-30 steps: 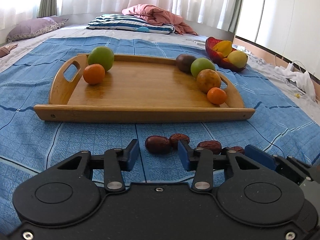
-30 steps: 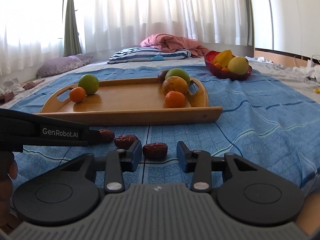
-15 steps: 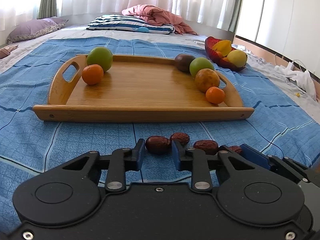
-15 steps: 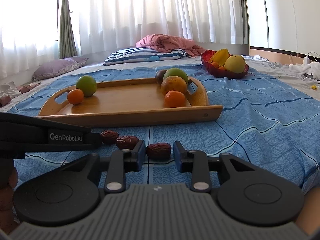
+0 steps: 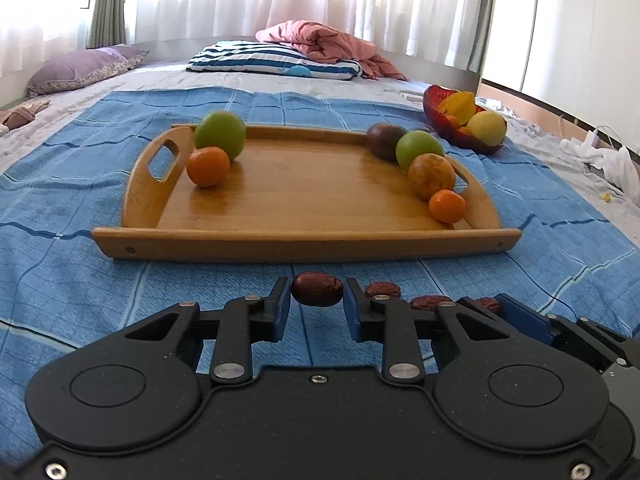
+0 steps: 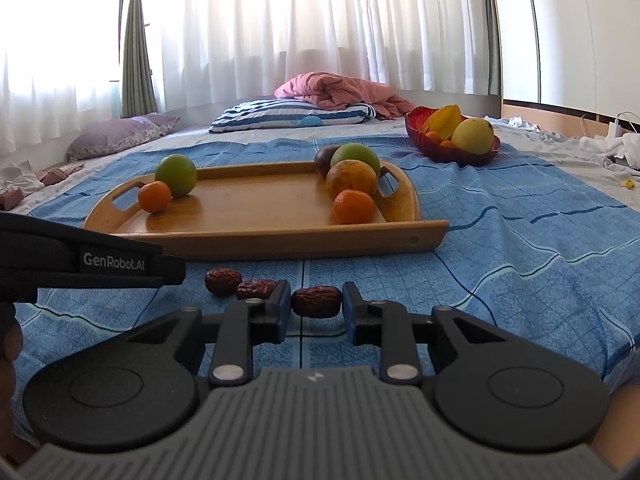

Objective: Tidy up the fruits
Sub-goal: 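Carry both dates over the wooden tray with both tools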

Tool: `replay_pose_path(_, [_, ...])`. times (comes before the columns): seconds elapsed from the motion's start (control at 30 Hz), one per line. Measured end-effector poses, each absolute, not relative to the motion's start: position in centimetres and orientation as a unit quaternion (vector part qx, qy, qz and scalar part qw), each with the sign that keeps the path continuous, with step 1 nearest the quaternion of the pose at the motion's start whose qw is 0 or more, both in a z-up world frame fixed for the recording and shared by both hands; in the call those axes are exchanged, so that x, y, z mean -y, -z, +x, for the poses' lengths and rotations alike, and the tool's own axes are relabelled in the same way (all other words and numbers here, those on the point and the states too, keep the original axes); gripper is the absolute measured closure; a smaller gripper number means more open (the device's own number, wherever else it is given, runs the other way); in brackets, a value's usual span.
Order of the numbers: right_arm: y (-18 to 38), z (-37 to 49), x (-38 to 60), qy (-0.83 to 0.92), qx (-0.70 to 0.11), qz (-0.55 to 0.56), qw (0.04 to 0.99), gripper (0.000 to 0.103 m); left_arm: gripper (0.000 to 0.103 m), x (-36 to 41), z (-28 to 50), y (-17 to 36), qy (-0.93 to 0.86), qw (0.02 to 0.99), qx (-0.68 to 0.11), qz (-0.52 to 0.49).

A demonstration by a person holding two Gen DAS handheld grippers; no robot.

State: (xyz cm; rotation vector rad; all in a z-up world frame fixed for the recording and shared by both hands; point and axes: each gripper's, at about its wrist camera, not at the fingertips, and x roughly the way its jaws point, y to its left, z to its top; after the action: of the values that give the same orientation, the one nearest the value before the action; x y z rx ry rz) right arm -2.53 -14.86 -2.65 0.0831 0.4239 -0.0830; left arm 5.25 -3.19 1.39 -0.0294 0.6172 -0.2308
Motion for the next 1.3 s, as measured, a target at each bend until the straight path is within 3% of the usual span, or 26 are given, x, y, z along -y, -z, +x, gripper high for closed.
replay_pose_path(1.3, [-0.5, 4.8, 15.0, 0.028, -0.199, 0.048, 0.978, 0.071, 0.076, -2.0, 11.6, -3.4, 0.07, 0.955, -0.287, -0.022])
